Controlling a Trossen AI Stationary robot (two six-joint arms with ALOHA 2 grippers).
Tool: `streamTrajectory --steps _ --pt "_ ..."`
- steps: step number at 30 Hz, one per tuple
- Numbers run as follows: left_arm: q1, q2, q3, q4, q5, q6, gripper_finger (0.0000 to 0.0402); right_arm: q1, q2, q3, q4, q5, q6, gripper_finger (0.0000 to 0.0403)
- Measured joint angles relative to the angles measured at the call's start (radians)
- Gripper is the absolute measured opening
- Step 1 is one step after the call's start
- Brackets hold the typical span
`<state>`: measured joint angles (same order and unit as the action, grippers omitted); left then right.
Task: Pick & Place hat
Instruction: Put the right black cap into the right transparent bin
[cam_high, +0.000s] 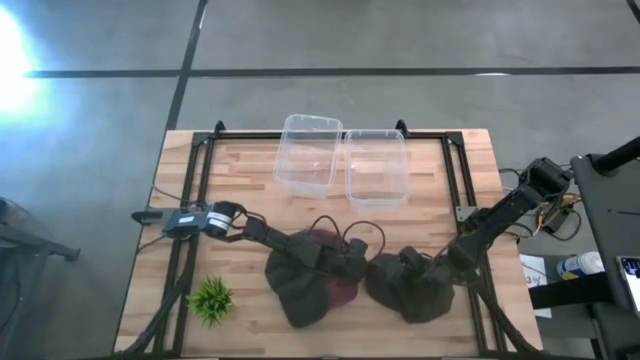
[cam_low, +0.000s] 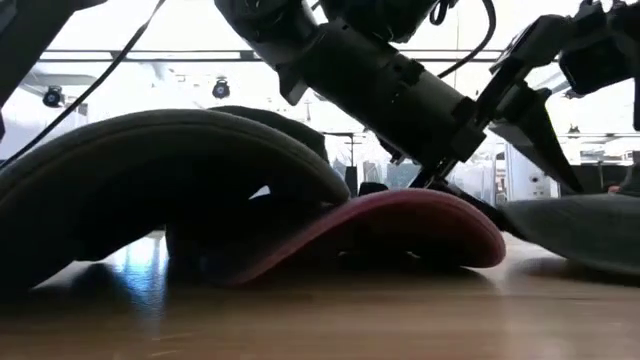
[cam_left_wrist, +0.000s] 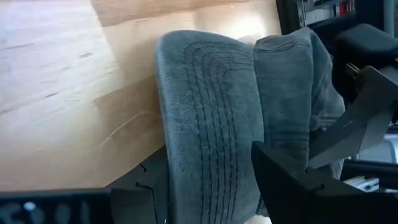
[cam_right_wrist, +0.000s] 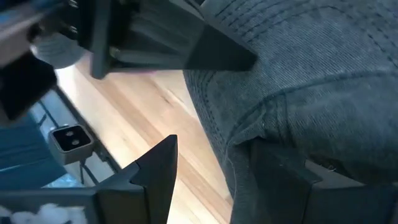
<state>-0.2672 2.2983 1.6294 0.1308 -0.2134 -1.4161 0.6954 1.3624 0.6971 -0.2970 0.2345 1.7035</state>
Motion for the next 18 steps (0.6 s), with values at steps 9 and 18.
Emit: streamTrajectory --steps 9,18 --pt "0.004 -0.069 0.000 -0.111 0.033 0.092 0.0100 0.008 -0.086 0.048 0.024 0.040 -0.113 0.0194" --pt "0.032 -0.239 -0.002 -0.250 -0.095 0.260 0.0012 0.110 -0.280 0.219 -0.049 0.199 -0.288 0.0194"
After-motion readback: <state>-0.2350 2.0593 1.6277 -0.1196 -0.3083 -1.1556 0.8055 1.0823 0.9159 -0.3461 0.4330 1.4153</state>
